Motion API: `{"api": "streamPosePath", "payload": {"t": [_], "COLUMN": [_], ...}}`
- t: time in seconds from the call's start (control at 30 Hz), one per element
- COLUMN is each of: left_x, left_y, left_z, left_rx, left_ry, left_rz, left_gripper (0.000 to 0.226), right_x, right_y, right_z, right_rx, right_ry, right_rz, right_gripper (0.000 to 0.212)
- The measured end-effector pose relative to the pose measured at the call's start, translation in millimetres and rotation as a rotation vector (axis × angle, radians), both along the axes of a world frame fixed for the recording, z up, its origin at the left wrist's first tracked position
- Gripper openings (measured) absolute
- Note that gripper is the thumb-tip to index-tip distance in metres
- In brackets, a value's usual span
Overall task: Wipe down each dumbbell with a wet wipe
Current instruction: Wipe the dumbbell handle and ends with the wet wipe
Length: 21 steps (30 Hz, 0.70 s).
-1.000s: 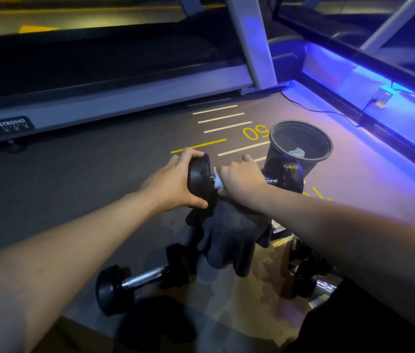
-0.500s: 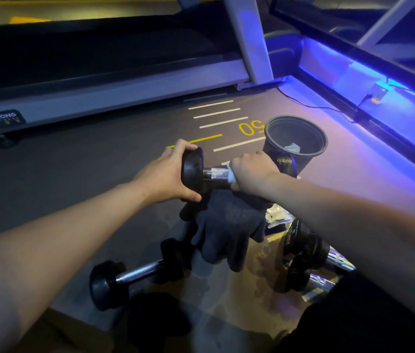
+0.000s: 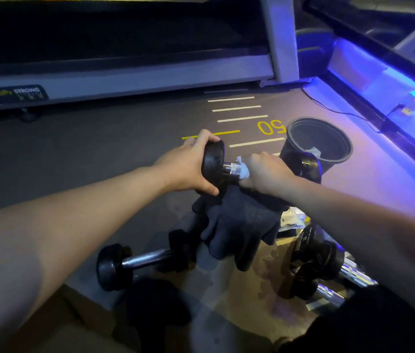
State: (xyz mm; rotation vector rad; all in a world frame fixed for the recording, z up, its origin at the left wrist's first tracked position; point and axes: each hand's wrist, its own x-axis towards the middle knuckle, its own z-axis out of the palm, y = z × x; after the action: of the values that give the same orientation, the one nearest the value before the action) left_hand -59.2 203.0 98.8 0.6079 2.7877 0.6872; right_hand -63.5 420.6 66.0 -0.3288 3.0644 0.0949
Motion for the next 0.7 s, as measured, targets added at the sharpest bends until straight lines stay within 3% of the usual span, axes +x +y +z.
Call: {"api": "streamPosePath", "payload": {"t": [0.2, 0.47, 0.7], "left_x": [-1.7, -4.0, -7.0], "left_y": [-0.3, 0.9, 1.1], "left_z": [0.2, -1.5, -5.9], "left_rx": [-0.005, -0.01, 0.023], "left_ry": [-0.013, -0.002, -0.018], "left_rz": [0.0, -0.015, -0.018], "left_gripper": [0.104, 0.106, 0.109], "right_x": [-2.4, 0.6, 11.4], "right_y": [2.3, 4.7, 0.9], "right_z": [1.8, 21.4, 29.5], "right_rx": [0.07, 0.123, -0.048], "right_ry": [-0.005, -0.171, -0.161], "right_rz": [-0.036, -0.138, -0.075], "right_gripper": [0.037, 0.046, 0.02]}}
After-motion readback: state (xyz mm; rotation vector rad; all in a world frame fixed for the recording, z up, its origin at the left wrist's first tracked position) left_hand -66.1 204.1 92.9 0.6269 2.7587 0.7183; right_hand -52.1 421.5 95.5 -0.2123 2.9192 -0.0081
